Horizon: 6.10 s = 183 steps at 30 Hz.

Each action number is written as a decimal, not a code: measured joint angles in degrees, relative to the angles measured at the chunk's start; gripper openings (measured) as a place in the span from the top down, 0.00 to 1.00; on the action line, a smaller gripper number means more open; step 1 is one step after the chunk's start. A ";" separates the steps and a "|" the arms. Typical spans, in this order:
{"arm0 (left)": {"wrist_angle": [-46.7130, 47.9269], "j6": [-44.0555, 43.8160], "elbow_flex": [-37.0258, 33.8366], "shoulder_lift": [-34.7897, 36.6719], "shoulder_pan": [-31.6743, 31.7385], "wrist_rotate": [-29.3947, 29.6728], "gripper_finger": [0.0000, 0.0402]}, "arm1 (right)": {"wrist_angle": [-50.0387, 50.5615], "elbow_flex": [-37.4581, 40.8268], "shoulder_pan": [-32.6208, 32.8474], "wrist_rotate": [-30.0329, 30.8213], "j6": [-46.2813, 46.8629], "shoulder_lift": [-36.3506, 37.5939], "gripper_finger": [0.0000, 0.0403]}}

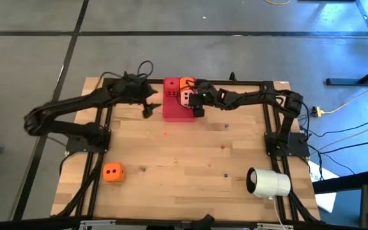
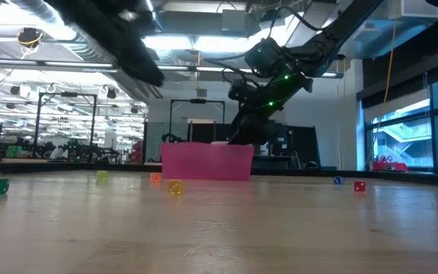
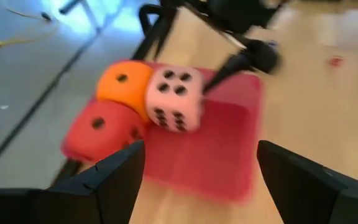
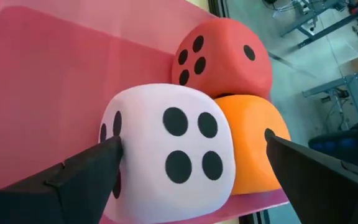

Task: Pick & Place Dice
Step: Put the large pink dice into the bin, then put the large orange dice into the bin

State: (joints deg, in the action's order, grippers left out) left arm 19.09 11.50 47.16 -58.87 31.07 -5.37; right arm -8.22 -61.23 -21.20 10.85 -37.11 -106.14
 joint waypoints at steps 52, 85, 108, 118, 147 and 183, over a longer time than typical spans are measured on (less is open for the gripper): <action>42.32 -70.44 1.45 -1.14 -73.81 16.95 0.24 | 15.58 0.04 9.74 1.64 15.69 5.96 0.01; 28.04 -83.64 5.62 -9.51 -81.85 25.41 0.24 | -1.32 0.04 7.41 1.59 6.17 5.94 0.01; 43.33 -89.38 5.62 -9.79 -76.24 9.95 0.11 | -1.37 0.04 4.47 -7.76 9.71 5.92 0.01; 46.03 -91.91 5.62 -13.15 -76.24 3.61 0.01 | -0.71 0.04 4.47 -7.89 9.84 5.91 0.01; 42.79 -106.65 5.60 -12.74 -81.99 1.36 0.00 | -0.28 0.04 4.47 -7.89 12.46 5.91 0.01; 49.40 -117.24 13.09 -19.88 -86.26 1.30 0.00 | 0.35 0.04 4.47 -7.89 12.22 5.91 0.01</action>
State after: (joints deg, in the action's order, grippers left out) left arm 68.49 -105.73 60.25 -78.75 -55.19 -4.07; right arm -7.86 -61.19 -16.73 2.96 -24.88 -100.22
